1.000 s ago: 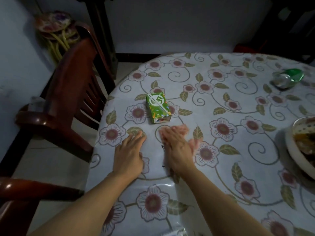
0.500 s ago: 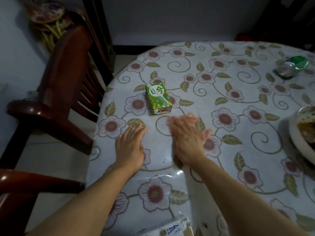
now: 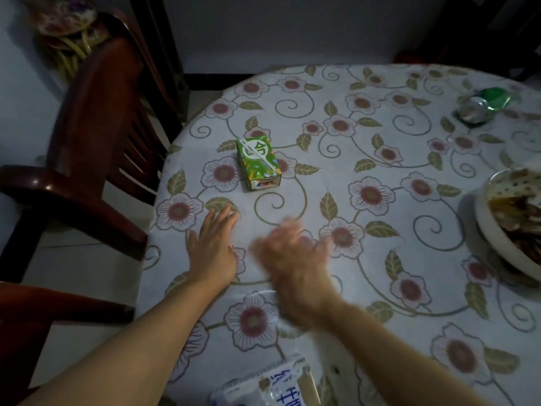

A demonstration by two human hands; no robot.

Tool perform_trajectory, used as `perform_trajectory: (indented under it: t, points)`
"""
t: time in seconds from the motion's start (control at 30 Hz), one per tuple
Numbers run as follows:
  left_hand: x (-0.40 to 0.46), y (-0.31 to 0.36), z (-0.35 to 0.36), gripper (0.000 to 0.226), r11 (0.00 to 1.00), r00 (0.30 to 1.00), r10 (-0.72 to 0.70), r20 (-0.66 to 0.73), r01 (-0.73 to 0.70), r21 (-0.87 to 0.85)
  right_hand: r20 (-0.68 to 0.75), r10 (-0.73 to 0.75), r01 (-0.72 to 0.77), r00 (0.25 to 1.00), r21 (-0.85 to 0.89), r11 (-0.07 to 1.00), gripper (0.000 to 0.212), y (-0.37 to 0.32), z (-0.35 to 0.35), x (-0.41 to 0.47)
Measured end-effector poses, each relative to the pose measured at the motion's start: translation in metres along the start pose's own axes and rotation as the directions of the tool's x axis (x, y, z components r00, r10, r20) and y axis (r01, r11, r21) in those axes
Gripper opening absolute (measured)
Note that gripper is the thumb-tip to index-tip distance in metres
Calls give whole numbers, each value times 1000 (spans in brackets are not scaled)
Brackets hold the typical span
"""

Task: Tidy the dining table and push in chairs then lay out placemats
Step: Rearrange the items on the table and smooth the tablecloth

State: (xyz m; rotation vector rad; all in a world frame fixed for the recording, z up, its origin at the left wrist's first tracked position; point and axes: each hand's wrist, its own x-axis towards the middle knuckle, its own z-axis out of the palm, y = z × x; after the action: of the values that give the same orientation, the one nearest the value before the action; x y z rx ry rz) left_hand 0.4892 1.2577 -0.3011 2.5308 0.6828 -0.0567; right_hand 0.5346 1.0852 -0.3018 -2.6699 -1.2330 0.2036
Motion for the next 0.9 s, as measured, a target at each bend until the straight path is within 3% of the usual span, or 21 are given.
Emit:
perform_trajectory:
  t: [0.07, 0.13, 0.2, 0.23, 0.3, 0.33, 0.37, 0.4, 0.47, 0.53, 0.57, 0.6, 0.67, 0.73, 0.77, 0.83, 0.9]
  points:
    - [-2, 8, 5, 63, 999, 1000, -15, -5, 15, -33, 8, -272, 271, 962, 65, 960, 59, -12, 4, -32]
    - [-5, 19, 11, 60, 999, 999, 39, -14, -39, 4, 4, -254, 253, 967, 90, 963, 70, 21, -5, -47]
    - [-6, 30, 18, 59, 993, 993, 116, -9, -116, 9, -45, 23, -23, 999, 12, 1000, 81, 74, -13, -54]
    - [-5, 36, 23, 59, 989, 989, 150, 14, -150, -6, -87, 196, -198, 977, -5, 980, 75, 101, -19, -56]
    - [2, 51, 32, 58, 980, 977, 198, 83, -199, 5, -115, 497, -492, 860, 69, 868, 63, 140, -24, -51]
    - [6, 60, 35, 58, 977, 972, 207, 110, -210, 21, -122, 576, -567, 808, 106, 817, 64, 142, -24, -45]
    - [11, 68, 38, 58, 976, 969, 212, 127, -218, 29, -136, 585, -574, 800, 112, 811, 63, 134, -22, -39]
    - [15, 76, 39, 57, 974, 967, 217, 135, -223, 30, -145, 522, -513, 841, 95, 853, 58, 120, -18, -37]
    - [23, 91, 42, 55, 965, 955, 247, 165, -257, 46, -88, 257, -250, 963, 76, 965, 56, 91, -8, -46]
    - [31, 101, 44, 56, 953, 942, 276, 192, -294, 75, -68, -1, 5, 998, 57, 998, 58, 92, -8, -69]
    - [36, 105, 44, 57, 950, 939, 279, 199, -300, 82, -78, -50, 54, 996, 49, 997, 60, 108, -13, -76]
    - [42, 108, 44, 58, 951, 939, 275, 206, -297, 84, -87, -24, 26, 996, 21, 999, 62, 132, -14, -77]
    - [54, 114, 45, 58, 958, 942, 256, 216, -278, 77, -165, 243, -244, 956, 13, 970, 62, 181, -15, -66]
    - [65, 118, 46, 56, 964, 952, 238, 190, -255, 71, -207, 535, -526, 819, 103, 844, 62, 210, -21, -34]
    - [70, 120, 47, 55, 966, 957, 234, 174, -249, 72, -216, 592, -582, 776, 114, 805, 64, 211, -21, -13]
    - [74, 121, 50, 54, 966, 963, 234, 136, -246, 78, -208, 536, -526, 818, 107, 844, 65, 186, -19, 23]
    - [75, 121, 51, 54, 964, 965, 242, 100, -251, 90, -155, 324, -313, 933, 90, 945, 63, 151, -15, 36]
